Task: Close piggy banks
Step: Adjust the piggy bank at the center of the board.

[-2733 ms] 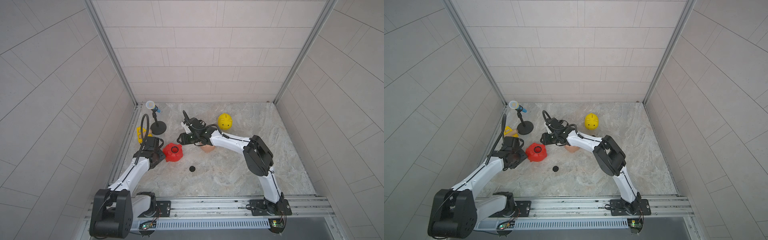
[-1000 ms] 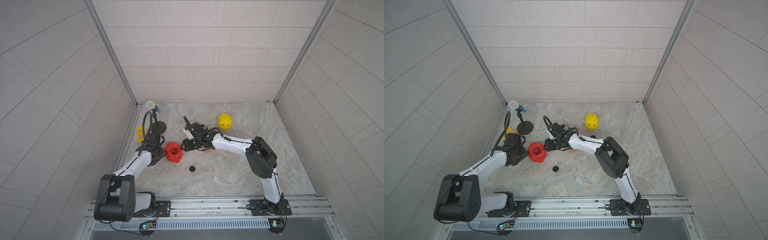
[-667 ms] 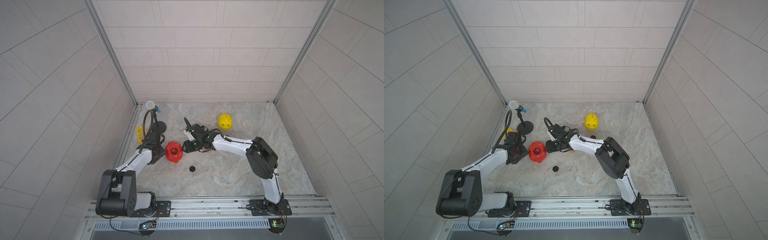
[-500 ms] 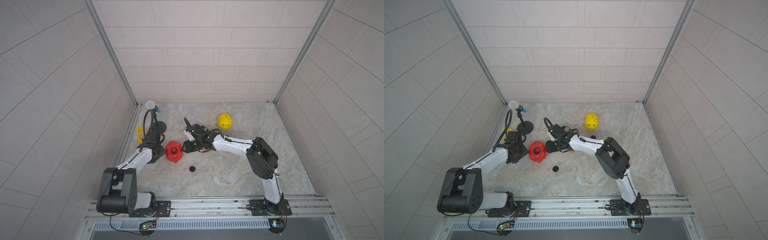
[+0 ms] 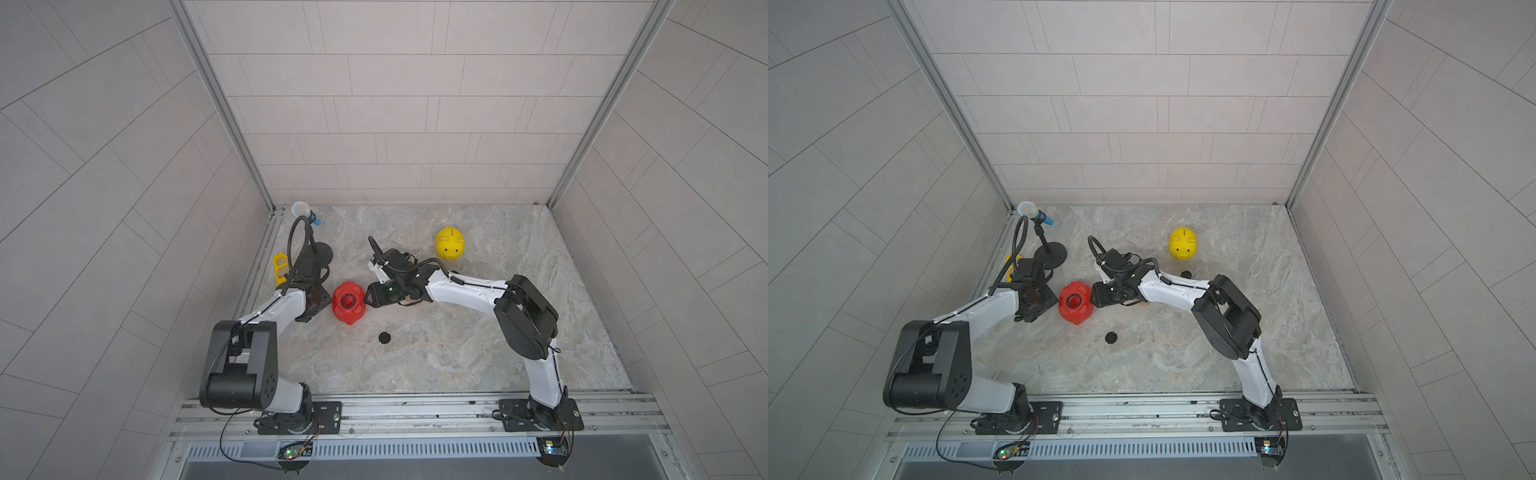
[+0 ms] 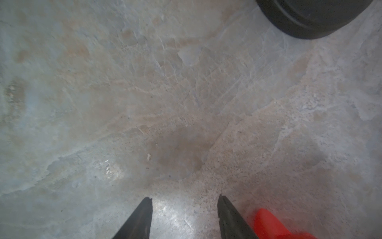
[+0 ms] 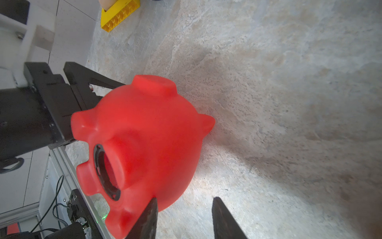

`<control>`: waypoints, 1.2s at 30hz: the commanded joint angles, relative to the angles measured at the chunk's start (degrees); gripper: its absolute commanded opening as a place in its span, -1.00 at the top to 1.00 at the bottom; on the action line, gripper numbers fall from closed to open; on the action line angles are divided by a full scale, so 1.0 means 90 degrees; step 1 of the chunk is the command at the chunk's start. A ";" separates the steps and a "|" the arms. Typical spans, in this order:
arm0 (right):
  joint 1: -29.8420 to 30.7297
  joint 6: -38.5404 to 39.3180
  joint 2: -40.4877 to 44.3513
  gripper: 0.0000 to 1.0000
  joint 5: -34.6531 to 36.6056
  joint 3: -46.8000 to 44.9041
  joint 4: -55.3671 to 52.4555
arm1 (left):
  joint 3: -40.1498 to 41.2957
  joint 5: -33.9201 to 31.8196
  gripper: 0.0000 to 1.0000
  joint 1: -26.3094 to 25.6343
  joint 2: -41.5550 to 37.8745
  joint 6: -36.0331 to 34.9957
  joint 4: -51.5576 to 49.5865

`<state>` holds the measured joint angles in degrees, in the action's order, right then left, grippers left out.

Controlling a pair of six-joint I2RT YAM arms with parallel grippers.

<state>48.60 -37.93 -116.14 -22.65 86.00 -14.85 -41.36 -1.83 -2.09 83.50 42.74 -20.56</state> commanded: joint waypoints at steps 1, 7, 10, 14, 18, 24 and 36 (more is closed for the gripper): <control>0.0174 0.0006 0.0186 0.11 -0.0037 -0.0060 0.0088 | -0.0144 0.0285 -0.11 -0.0121 0.0170 -0.0101 0.0058; 0.0193 0.0006 0.0199 0.10 -0.0010 -0.0073 0.0088 | -0.0247 0.0264 -0.12 -0.0121 0.0219 -0.0266 0.0009; 0.0196 0.0015 0.0189 0.10 -0.0007 -0.0063 0.0079 | -0.0249 0.0227 -0.12 -0.0118 0.0233 -0.0286 -0.0040; 0.0196 0.0035 0.0197 0.09 0.0055 -0.0046 0.0038 | -0.0214 0.0224 -0.12 -0.0120 0.0213 -0.0271 -0.0083; 0.0196 0.0089 0.0309 0.09 0.0193 -0.0082 0.0018 | -0.0305 0.0074 -0.13 -0.0110 0.0047 -0.0248 -0.0379; 0.0196 0.0132 0.0472 0.09 0.0339 -0.0151 -0.0012 | -0.0340 -0.0022 -0.15 -0.0052 -0.0287 -0.0170 -0.0643; 0.0189 0.0317 0.1029 0.09 0.0696 -0.0346 -0.0224 | -0.0358 0.0236 -0.16 0.0276 -0.1604 -0.0169 -0.1350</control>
<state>50.19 -36.40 -110.52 -18.72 83.33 -15.18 -42.98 -0.51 -0.01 72.55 41.52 -28.42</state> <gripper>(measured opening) 0.454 0.577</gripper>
